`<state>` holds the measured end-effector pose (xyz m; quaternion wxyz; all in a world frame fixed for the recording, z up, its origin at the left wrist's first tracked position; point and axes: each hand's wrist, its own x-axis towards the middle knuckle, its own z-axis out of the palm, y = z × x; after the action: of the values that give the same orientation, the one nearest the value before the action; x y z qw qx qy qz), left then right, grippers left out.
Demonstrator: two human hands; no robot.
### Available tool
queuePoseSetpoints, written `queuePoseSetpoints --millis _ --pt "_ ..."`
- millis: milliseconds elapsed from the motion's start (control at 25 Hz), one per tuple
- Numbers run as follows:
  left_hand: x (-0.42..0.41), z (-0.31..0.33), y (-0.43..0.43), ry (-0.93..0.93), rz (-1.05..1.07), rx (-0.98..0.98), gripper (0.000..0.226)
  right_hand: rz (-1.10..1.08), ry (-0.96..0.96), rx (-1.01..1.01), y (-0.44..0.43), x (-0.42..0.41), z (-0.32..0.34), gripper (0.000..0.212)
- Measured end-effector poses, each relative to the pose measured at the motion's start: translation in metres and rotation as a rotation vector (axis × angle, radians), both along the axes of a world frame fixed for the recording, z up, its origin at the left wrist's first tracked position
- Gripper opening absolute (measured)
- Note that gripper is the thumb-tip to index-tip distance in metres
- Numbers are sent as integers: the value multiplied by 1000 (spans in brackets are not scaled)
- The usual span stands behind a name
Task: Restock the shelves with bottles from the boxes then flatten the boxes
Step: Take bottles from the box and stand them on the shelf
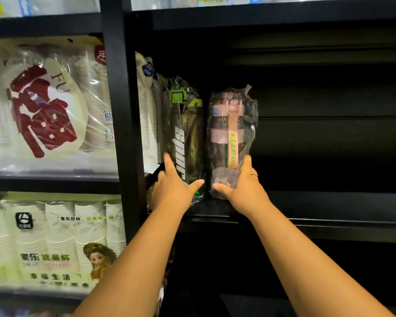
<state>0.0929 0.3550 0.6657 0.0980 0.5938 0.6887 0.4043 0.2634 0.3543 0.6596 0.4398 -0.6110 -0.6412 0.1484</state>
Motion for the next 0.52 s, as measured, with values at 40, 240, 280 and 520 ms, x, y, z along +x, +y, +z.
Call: queuePoseSetpoints --millis 40,240,280,520 --pt "0 -2 -7 13 -6 53 109 -44 -24 -5 -8 1 0 117" --pt "-6 -45 -54 231 -216 433 73 -280 -474 240 -68 -1 -40 83" --pt "-7 -63 -63 306 -228 486 69 -295 -499 309 -80 -5 -58 76" --pt "-21 -191 -130 370 -313 506 60 -144 -605 247 -154 -18 -191 77"
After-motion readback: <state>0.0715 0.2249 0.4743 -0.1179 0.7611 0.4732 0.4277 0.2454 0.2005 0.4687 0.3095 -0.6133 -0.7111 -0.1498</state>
